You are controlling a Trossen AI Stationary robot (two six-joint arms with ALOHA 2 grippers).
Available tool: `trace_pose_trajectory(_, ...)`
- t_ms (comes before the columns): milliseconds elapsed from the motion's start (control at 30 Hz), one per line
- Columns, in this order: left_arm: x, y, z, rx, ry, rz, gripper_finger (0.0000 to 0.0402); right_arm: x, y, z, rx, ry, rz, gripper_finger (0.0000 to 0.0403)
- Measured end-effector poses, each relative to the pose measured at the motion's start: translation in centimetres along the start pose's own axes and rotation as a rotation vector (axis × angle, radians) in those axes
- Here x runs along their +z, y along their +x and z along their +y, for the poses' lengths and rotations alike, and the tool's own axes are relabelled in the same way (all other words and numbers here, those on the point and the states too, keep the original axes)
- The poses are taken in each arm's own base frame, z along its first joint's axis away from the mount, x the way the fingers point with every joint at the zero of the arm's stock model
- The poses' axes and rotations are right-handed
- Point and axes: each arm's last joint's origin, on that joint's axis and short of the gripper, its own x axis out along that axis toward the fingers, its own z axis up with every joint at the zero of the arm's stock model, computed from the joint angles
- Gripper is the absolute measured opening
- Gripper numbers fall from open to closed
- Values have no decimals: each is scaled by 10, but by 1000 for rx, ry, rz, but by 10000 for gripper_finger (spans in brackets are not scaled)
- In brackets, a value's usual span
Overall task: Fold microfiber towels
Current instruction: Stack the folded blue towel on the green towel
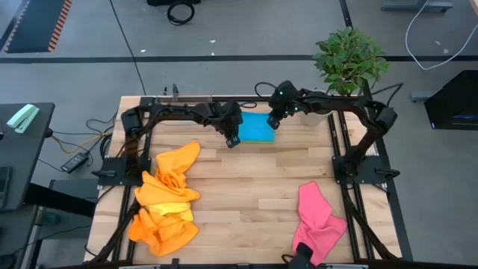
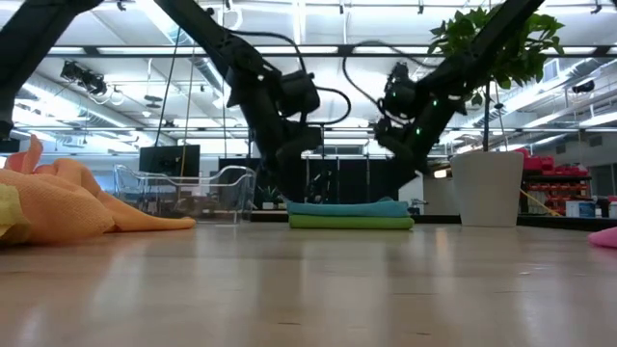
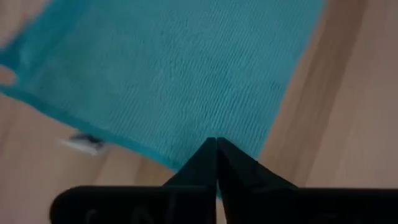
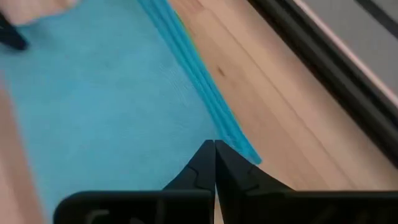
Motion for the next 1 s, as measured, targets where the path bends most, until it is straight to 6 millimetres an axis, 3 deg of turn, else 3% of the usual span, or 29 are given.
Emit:
trace_pose_trajectory(133,3,1,0,-1,-15,-29,23,-6,15,-10,-23,-1,38,4)
trace_pose_trajectory(233,8,-8,1,0,-38,-23,20,-5,12,-13,-90,-4,28,3)
trace_pose_trajectory(333,22,-35,-1,0,-46,-45,13,3,-9,-11,-128,-13,-31,2)
trace_pose_trajectory(433,27,-65,-9,-4,-91,9,9,11,-41,4,-113,-29,-101,2)
trace_pose_trajectory(567,10,-104,-42,-28,-91,129,10,10,-79,41,14,-32,-145,1)
trace_pose_trajectory(767,-58,-141,-93,1,-70,306,28,-13,-99,123,226,-76,-161,2)
trace_pose_trajectory(867,-88,-152,-96,90,-173,273,41,-32,-97,162,279,-88,-167,4)
trace_pose_trajectory(1000,-115,-141,-73,122,-303,268,68,-50,-87,199,319,-87,-146,5)
